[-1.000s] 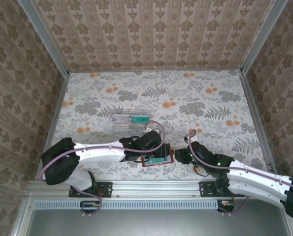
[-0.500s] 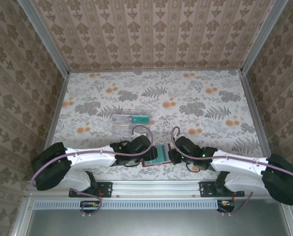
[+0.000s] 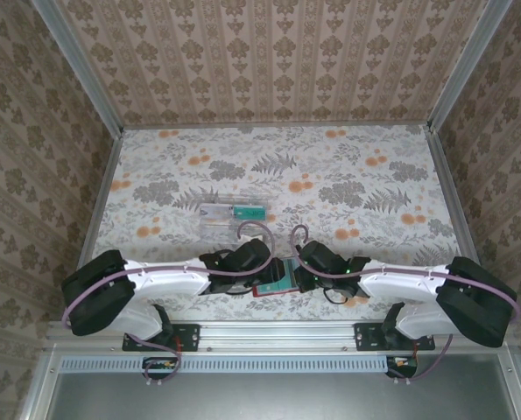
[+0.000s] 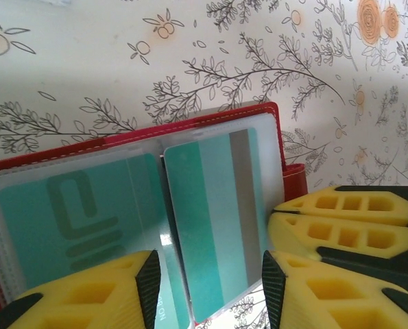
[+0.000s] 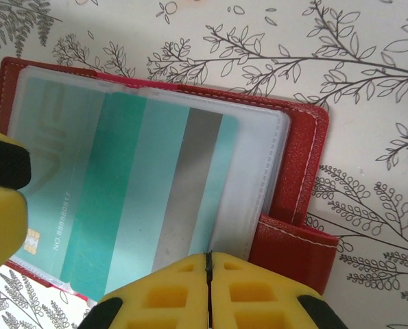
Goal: Take the credit cards out of the card holder
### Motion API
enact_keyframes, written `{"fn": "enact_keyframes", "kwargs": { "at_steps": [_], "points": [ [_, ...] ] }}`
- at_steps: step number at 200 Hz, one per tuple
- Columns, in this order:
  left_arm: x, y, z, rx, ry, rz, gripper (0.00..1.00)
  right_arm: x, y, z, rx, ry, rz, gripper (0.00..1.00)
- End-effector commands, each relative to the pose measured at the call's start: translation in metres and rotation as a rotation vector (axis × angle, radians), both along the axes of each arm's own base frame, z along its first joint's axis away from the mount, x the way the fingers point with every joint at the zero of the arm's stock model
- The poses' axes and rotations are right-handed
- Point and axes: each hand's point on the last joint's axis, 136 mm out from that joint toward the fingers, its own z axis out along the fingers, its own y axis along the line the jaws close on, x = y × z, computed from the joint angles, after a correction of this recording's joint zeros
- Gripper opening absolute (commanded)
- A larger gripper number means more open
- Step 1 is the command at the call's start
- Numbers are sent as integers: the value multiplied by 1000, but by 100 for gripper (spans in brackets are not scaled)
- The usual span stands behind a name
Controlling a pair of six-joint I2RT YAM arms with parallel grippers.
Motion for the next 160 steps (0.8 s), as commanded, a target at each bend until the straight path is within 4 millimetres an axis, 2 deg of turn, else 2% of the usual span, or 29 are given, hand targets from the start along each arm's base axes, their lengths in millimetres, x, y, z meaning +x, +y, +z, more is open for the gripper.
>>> {"fn": "enact_keyframes", "kwargs": {
  "at_steps": [1, 64, 111, 160],
  "points": [
    [1, -1, -5, -11, 23, 12, 44, -2, 10, 1, 30, 12, 24, 9],
    [-3, -1, -19, 1, 68, 8, 42, -3, 13, -2, 29, 23, 27, 9],
    [-4, -1, -22, -2, 78, 11, 28, -3, 11, -2, 25, 20, 23, 9],
    [-6, 2, -28, -6, 96, 22, 24, -3, 12, -2, 26, 20, 22, 9]
  ]
}}
